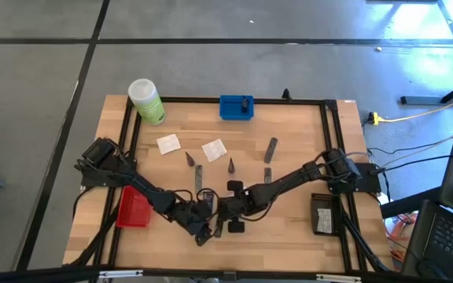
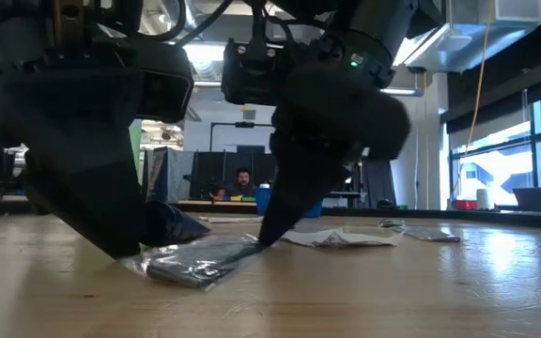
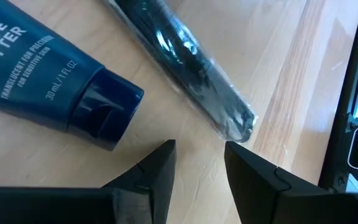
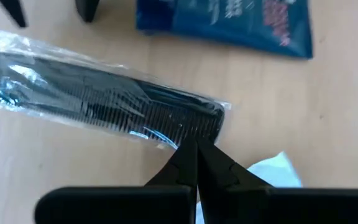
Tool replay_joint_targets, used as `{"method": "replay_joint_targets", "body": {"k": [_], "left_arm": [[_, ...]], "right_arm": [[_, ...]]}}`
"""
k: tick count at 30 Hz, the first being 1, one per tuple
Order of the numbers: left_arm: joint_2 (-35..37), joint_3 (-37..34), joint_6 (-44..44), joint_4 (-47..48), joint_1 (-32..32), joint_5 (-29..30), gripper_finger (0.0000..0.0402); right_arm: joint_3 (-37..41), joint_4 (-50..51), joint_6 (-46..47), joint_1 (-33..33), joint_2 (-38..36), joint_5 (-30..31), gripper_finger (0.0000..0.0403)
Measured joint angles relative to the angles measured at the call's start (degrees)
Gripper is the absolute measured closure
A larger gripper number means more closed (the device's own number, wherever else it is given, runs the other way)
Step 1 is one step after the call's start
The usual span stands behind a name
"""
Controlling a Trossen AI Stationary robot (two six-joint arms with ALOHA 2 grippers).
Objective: Pick & Place Travel size toiletries
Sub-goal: Put the black hair comb into the red basket
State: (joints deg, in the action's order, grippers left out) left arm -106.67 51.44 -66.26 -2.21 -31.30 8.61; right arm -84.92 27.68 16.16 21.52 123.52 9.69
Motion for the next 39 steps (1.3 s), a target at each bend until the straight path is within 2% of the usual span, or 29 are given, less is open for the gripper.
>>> {"method": "replay_joint_targets", "body": {"k": [6, 15, 21, 25, 35, 39], "left_arm": [[-0.1, -0.1, 1.0, -0.7, -0.1, 0.7, 0.0263], [-0.2, -0.2, 0.5, -2.1, 0.0, 0.6, 0.0263], [-0.3, -0.2, 0.4, -3.5, 0.0, 0.7, 0.0263], [-0.3, -0.2, 0.5, -3.9, 0.3, 0.5, 0.0263], [-0.3, -0.2, -0.2, -4.1, 0.2, 1.3, 0.0263], [-0.3, -0.2, -0.3, -4.1, 0.2, 1.3, 0.0263]], "right_arm": [[-0.1, 1.3, 1.4, 2.0, 0.0, -2.6, 0.0403], [-1.3, 3.7, 2.2, 4.3, -1.5, 1.6, 0.0403], [-1.7, 4.0, 4.5, 6.8, -2.7, -3.4, 0.0403], [-1.7, -0.5, 5.5, 8.1, -0.9, -8.4, 0.0403], [-1.6, -3.8, 6.0, 8.4, 0.2, -8.7, 0.0403], [-1.7, -5.5, 5.9, 7.9, 2.2, -10.9, 0.0403]]}}
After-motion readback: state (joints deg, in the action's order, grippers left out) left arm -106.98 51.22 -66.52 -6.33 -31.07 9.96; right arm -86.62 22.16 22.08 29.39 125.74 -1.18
